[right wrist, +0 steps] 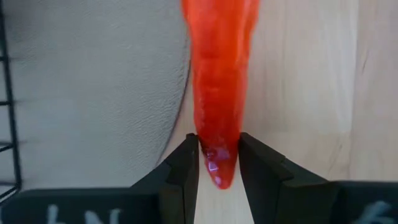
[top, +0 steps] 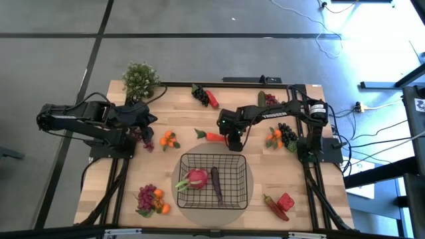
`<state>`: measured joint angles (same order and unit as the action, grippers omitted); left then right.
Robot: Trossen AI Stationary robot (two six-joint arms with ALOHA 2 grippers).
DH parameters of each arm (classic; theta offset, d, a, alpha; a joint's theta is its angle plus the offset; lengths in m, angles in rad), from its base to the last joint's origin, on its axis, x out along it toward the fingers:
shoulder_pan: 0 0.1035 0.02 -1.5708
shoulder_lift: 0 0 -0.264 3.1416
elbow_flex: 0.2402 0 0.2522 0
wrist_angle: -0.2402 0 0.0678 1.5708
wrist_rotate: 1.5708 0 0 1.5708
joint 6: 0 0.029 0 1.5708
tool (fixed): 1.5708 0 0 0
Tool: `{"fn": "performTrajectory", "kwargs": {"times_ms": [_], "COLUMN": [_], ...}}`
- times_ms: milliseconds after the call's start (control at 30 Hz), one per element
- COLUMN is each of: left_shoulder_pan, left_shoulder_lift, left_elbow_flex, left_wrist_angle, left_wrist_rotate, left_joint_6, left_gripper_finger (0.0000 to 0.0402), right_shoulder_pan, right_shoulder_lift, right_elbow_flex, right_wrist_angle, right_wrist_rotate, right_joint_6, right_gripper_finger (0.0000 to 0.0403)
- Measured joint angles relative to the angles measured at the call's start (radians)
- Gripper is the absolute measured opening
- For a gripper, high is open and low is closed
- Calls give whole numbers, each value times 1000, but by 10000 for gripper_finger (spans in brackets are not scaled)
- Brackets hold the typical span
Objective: Build produce basket
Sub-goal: Put the carrot into the black wire basket
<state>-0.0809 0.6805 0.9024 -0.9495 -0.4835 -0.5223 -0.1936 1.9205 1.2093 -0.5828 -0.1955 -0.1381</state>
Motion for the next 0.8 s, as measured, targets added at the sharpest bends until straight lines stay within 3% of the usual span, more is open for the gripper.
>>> {"fn": "performTrajectory", "kwargs": {"times_ms": [233, 500, 800], "left_shoulder_pan": [0, 0, 0], "left_shoulder_lift": [0, 0, 0], "left_elbow_flex": [0, 0, 0], "left_wrist_angle": [0, 0, 0], "left_wrist_rotate": [0, 1, 2], "left_joint_6": [-2, -2, 0], "left_gripper_finger": [0, 0, 0], "right_shoulder_pan": [0, 0, 2], "right_shoulder_lift": [0, 0, 0], "right_elbow_flex": [-6, -6, 22], "right_wrist_angle": [20, 46, 54], "right_wrist_rotate": [3, 18, 19], "right_joint_6": [35, 60, 139], "right_gripper_finger": [96, 16, 4]}}
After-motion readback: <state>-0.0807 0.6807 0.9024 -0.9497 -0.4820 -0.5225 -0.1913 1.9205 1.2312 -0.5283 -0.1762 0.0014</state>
